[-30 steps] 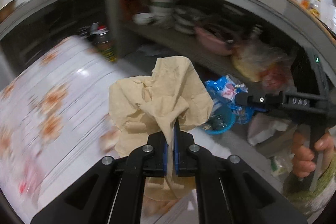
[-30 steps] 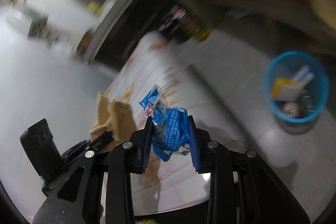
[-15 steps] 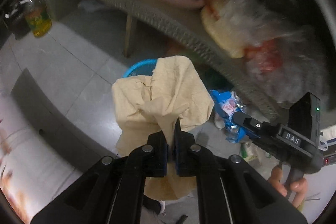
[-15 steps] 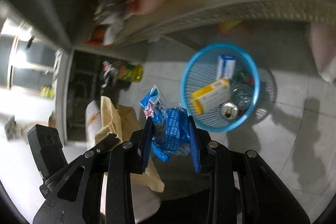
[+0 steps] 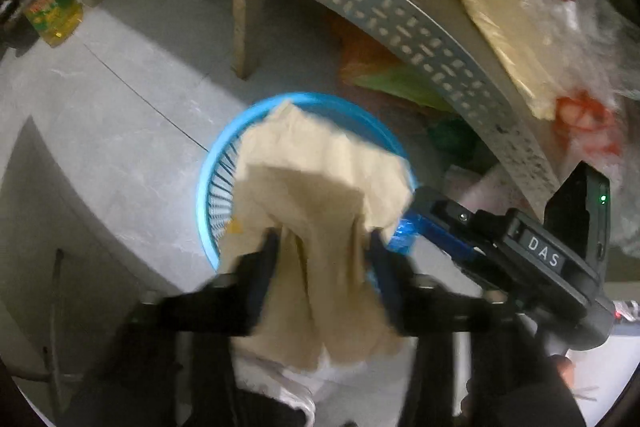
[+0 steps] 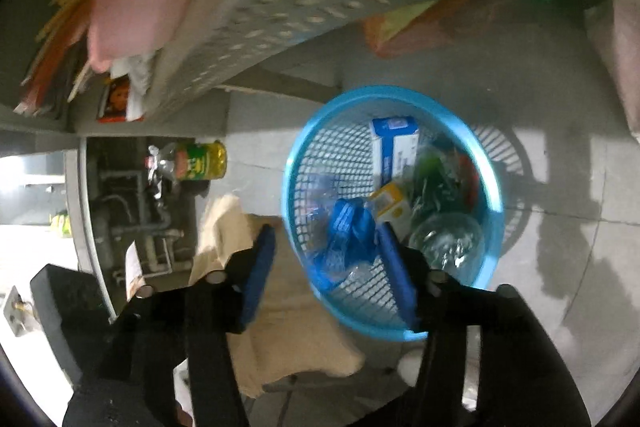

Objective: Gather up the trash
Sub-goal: 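Carry the paper and wrapper over the blue wastebasket and open both grippers, then bring both grippers back over the table items, then grasp the clear plastic container rim with the left gripper while the right grasps the pink-printed bag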

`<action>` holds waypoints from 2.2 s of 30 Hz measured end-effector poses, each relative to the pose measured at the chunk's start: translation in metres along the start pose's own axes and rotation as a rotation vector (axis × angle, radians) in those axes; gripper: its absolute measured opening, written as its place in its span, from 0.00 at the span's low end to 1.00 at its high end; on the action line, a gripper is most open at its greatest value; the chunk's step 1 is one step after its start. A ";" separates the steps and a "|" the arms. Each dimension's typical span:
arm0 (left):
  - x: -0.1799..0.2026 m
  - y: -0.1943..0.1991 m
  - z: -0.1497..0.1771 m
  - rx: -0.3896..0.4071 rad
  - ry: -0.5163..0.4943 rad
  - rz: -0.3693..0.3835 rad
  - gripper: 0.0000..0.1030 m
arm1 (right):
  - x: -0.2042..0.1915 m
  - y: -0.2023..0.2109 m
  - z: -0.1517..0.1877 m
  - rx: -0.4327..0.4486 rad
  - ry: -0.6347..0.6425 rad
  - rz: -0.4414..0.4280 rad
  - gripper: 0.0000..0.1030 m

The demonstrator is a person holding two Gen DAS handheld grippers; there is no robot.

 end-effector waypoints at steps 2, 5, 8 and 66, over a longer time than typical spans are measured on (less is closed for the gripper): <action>0.004 -0.002 -0.001 0.003 0.011 0.028 0.48 | 0.011 -0.003 -0.003 -0.006 -0.019 0.014 0.53; 0.006 0.007 -0.002 0.031 0.027 0.067 0.49 | 0.022 -0.002 -0.003 -0.001 -0.044 0.013 0.54; 0.008 0.024 -0.005 0.071 0.030 0.079 0.50 | 0.025 0.008 0.001 0.016 -0.029 0.013 0.54; -0.406 0.370 0.478 0.527 0.831 -0.501 0.11 | -0.267 -0.107 0.591 -0.601 1.206 -0.016 0.12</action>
Point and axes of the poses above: each gripper's, at about its wrist camera, not at the fingertips, and y roughly against the way its jaws point, x to its right, z to its underside, the point moved 8 cm from there along -y, roughly the way its jaws point, and after that the axes turned 7 degrees about -y, right-handed, at the moved point
